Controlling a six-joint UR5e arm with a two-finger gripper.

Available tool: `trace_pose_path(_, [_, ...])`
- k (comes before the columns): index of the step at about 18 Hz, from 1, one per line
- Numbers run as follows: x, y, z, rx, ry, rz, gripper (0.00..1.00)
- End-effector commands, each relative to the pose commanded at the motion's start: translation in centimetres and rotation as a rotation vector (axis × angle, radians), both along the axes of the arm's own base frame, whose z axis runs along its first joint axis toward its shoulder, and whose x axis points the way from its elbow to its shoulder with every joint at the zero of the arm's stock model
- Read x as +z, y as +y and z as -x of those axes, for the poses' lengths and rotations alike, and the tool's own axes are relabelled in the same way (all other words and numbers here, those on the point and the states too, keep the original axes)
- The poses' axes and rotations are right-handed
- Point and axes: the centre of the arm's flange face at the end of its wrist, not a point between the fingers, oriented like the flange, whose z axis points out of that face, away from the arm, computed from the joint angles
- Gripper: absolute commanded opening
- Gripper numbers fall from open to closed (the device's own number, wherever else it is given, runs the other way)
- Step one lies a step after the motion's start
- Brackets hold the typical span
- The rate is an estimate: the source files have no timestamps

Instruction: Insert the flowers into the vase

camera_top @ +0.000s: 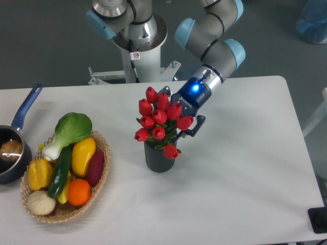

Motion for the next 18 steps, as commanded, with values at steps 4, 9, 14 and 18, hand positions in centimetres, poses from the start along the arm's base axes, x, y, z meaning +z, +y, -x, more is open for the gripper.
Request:
trace_pose_path(4, [1.7,-0.8,0.7,0.021,0.03,-0.007,1.0])
trace_pose_path(9, [2.1,-2.2,-1.9,0.03,0.034,0.053,1.0])
trace_pose_path(14, [0.9,-2.5,-4.1,0.015,0.032,0.113,1.0])
trace_pose_path(18, [0.7,-3.1,-4.3,0.017,0.059,0.181,1.0])
